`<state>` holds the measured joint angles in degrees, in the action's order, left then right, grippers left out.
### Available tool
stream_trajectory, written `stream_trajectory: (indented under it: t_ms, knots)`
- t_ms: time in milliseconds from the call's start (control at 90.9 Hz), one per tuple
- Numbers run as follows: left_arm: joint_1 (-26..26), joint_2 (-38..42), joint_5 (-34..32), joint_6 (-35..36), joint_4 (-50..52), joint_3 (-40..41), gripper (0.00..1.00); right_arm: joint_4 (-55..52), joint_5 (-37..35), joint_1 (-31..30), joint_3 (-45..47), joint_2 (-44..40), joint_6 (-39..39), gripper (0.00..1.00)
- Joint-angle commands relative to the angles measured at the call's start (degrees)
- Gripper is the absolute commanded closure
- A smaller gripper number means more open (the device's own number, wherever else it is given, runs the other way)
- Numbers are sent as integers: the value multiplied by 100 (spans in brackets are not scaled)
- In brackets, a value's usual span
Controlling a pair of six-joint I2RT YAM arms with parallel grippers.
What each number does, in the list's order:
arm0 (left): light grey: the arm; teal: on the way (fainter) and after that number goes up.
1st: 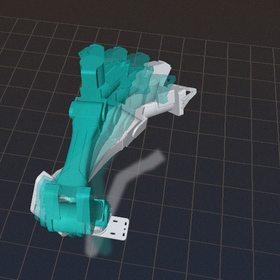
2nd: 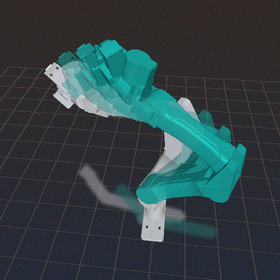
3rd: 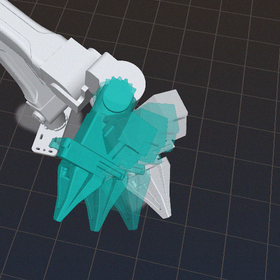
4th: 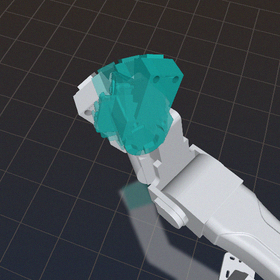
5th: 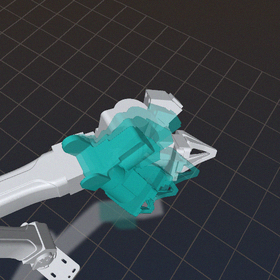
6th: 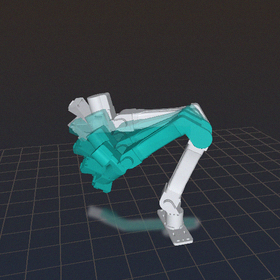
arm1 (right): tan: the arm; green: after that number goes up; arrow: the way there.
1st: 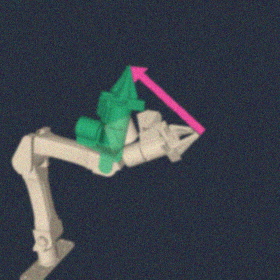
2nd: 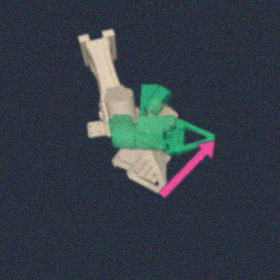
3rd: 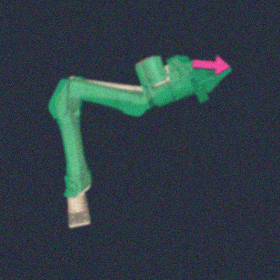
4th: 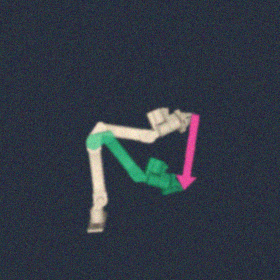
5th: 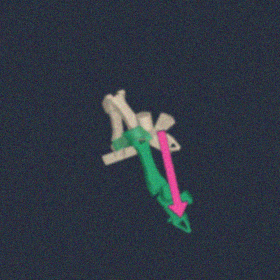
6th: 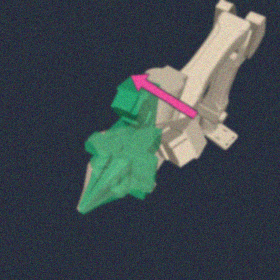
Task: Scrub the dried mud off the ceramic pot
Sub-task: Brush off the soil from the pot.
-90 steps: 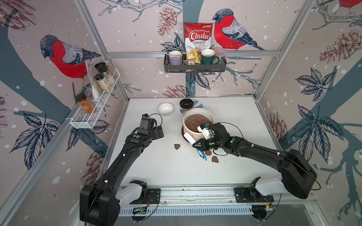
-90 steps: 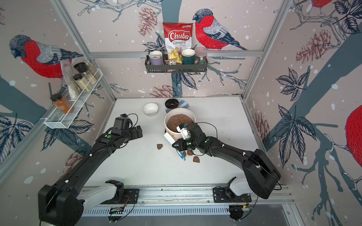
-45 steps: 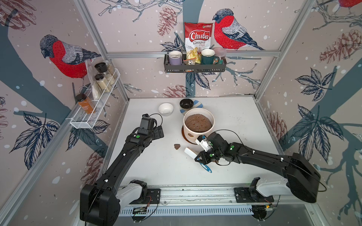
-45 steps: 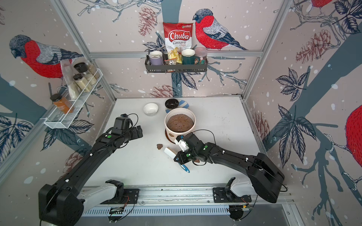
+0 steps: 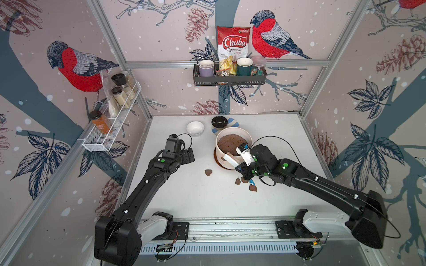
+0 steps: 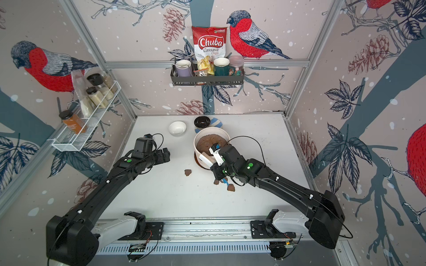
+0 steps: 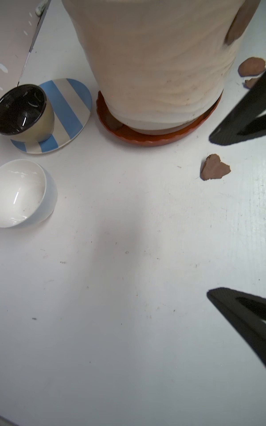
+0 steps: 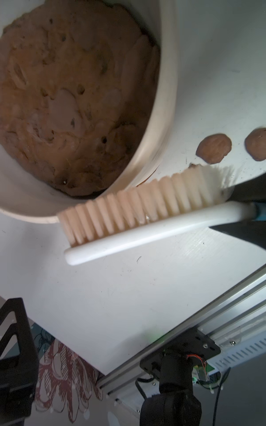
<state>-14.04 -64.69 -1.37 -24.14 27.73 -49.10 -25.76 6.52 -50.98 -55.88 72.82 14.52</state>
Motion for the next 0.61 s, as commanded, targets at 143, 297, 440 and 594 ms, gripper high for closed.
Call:
stream_trajectory:
  t_ms: [143, 297, 440, 594]
  knots:
    - [25, -27, 232, -67, -184, 8, 4, 44, -297, 251, -113, 557, -162, 100]
    - [24, -48, 309, -90, -188, 11, 4, -37, 43, 328, -407, 1006, -317, 100]
    - [24, -68, 355, -108, -172, 15, 4, -31, 324, 183, -543, 1339, -405, 100]
    - [24, -54, 373, -106, -171, 20, 4, -33, 181, 49, -504, 1526, -469, 100]
